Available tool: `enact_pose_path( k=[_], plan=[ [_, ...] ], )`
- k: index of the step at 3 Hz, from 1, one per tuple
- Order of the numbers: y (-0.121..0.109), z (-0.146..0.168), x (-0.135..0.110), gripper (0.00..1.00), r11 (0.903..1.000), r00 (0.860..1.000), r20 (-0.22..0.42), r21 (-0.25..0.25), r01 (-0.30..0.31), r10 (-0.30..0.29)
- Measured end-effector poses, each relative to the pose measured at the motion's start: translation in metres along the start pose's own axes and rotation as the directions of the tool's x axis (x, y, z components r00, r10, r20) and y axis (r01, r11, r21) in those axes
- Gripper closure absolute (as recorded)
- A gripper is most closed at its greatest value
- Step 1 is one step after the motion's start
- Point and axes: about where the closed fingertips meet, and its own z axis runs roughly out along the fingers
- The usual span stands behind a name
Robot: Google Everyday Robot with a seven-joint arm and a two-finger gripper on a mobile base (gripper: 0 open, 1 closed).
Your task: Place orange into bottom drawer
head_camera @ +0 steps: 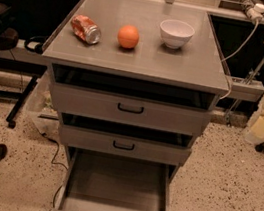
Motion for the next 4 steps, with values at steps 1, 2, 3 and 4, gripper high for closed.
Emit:
enact_pose_path(
  k=[1, 2, 3, 4],
  plan=[
    [0.000, 0.000, 0.000, 0.00, 1.0000, 1.000, 0.000, 0.000, 0.000, 0.000],
    [-0.006, 0.003, -0.009, 0.00, 0.9997, 0.998, 0.051, -0.001, -0.026, 0.026],
    [-0.027, 0.010, -0.042, 0.00, 0.9953, 0.980, 0.174, -0.002, -0.097, 0.096],
    [-0.050, 0.020, -0.094, 0.00, 0.9851, 0.942, 0.292, -0.004, -0.172, 0.165]
  ],
)
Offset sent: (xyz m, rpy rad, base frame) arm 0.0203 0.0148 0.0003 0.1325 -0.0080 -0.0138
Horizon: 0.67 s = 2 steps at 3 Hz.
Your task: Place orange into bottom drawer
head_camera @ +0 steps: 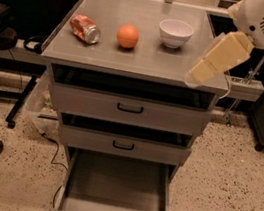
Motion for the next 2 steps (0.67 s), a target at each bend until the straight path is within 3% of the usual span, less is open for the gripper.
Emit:
enact_pose_path(
  k=[1, 2],
  plan=[
    [-0.0088, 0.0380, -0.0497, 0.00, 0.9970, 0.996, 0.057, 0.022, -0.074, 0.073],
    [-0.0089, 0.0372, -0.0536, 0.00, 0.9893, 0.988, 0.063, 0.025, -0.143, 0.142]
  ],
)
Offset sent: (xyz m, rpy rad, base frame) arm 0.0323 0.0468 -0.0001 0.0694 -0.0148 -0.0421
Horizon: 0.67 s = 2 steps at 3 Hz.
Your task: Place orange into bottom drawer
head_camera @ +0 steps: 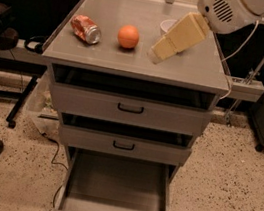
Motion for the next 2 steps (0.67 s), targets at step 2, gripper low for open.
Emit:
enact_pose_path(
  k=[2],
  plan=[
    [-0.008, 0.035, 0.011, 0.00, 0.9973, 0.997, -0.010, -0.009, -0.074, 0.073]
  ],
)
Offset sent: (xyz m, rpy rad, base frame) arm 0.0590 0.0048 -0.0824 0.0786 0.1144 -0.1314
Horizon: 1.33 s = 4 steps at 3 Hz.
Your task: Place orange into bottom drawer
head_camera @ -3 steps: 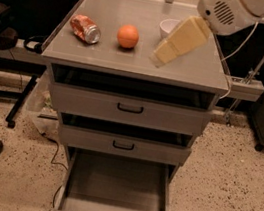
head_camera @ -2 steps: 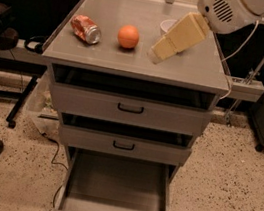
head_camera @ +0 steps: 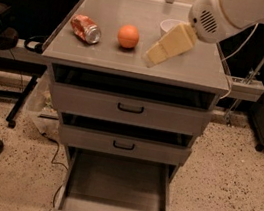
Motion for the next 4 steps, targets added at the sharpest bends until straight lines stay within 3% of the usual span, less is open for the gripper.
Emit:
enact_pose_path(
  k=[1, 2, 4],
  plan=[
    [-0.012, 0.057, 0.004, 0.00, 0.9993, 0.999, 0.017, -0.014, -0.035, 0.035],
    [-0.030, 0.105, 0.000, 0.00, 0.9983, 0.996, 0.069, 0.009, -0.057, 0.056],
    [-0.080, 0.175, -0.017, 0.00, 0.9862, 0.977, 0.176, 0.090, -0.139, 0.121]
  ],
)
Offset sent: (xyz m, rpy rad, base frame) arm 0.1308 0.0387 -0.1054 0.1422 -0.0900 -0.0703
